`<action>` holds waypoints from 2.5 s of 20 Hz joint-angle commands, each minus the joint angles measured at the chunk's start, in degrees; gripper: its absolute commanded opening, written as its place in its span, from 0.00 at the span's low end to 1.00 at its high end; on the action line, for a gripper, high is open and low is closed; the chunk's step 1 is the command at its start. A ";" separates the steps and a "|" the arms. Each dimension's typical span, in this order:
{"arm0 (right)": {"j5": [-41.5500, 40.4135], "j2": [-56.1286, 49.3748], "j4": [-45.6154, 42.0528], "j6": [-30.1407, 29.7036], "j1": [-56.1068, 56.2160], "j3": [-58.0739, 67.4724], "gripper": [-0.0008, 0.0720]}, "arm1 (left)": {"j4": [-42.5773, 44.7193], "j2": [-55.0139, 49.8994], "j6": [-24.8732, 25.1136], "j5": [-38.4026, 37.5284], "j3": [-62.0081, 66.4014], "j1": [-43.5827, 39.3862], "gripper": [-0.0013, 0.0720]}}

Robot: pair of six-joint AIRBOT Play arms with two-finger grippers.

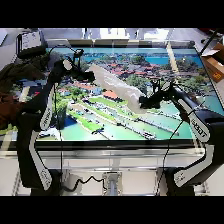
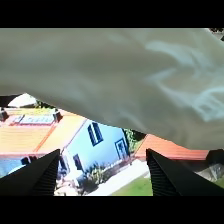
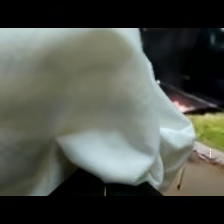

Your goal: Fold the shirts.

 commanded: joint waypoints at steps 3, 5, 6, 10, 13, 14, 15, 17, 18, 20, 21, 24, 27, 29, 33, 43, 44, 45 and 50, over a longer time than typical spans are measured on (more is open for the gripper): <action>-2.89 0.50 -4.52 -4.81 0.13 6.23 0.06 | 2.38 -0.02 0.11 2.73 -0.02 0.02 0.80; -4.00 2.89 -7.89 -6.36 0.07 10.43 0.06 | 2.47 -0.02 0.11 2.89 -0.02 0.02 0.80; -4.24 4.15 -9.09 -7.30 0.02 12.70 0.06 | 2.47 -0.02 0.09 2.86 -0.02 0.02 0.80; -4.00 9.86 -8.46 -11.21 0.13 20.70 0.06 | 2.91 -0.11 -0.02 3.54 -0.02 0.02 0.80; -2.91 14.84 -9.09 -12.61 0.09 24.11 0.06 | 4.35 -0.79 -0.98 4.87 -0.02 0.02 0.80; -1.60 16.39 -9.84 -12.68 0.09 24.81 0.06 | 5.07 -1.27 -3.32 5.35 -0.02 0.02 0.80; -0.15 17.99 -10.32 -12.68 0.09 25.18 0.06 | 5.97 -1.97 -6.60 5.53 -0.02 0.04 0.80; 2.60 20.61 -11.04 -13.33 0.09 25.16 0.06 | 6.05 -3.76 -10.67 5.14 -0.02 0.04 0.80; 4.50 21.73 -11.63 -14.01 0.11 25.14 0.06 | 6.08 -4.59 -12.24 4.83 -0.02 0.04 0.80; 7.43 23.61 -13.88 -14.27 0.11 25.14 0.06 | 5.68 -5.79 -14.86 4.66 -0.02 0.04 0.81; 8.17 24.15 -14.75 -14.64 0.11 25.14 0.06 | 5.03 -6.12 -14.88 5.31 -0.02 0.04 0.81; 10.40 24.41 -13.99 -14.84 0.13 25.11 0.06 | -1.25 -6.34 -13.88 7.50 -0.02 0.02 0.81; 17.57 24.41 -13.49 -15.06 0.13 25.11 0.06 | -11.34 -6.38 -8.33 10.58 -0.02 -0.26 0.81; 21.88 24.44 -14.62 -15.63 0.11 25.11 0.06 | -11.52 -6.71 -8.39 13.11 -0.02 -0.83 0.81; 22.21 24.44 -14.43 -15.67 0.13 25.11 0.06 | -12.57 -9.79 -9.60 13.57 0.00 -2.05 0.81; 21.92 24.44 -13.49 -15.67 0.13 25.14 0.06 | -16.28 -11.21 -8.74 17.59 0.46 -2.64 0.64; 21.92 24.44 -13.18 -15.67 0.13 25.11 0.06 | -16.41 -11.21 -8.63 17.42 0.46 -2.73 0.64; 21.81 24.44 -12.76 -15.67 0.13 25.11 0.06 | -16.92 -11.21 -8.24 17.42 0.46 -2.89 0.59; 21.22 24.44 -12.61 -15.67 0.13 25.11 0.06 | -26.08 -11.21 2.82 17.20 0.72 -4.66 0.15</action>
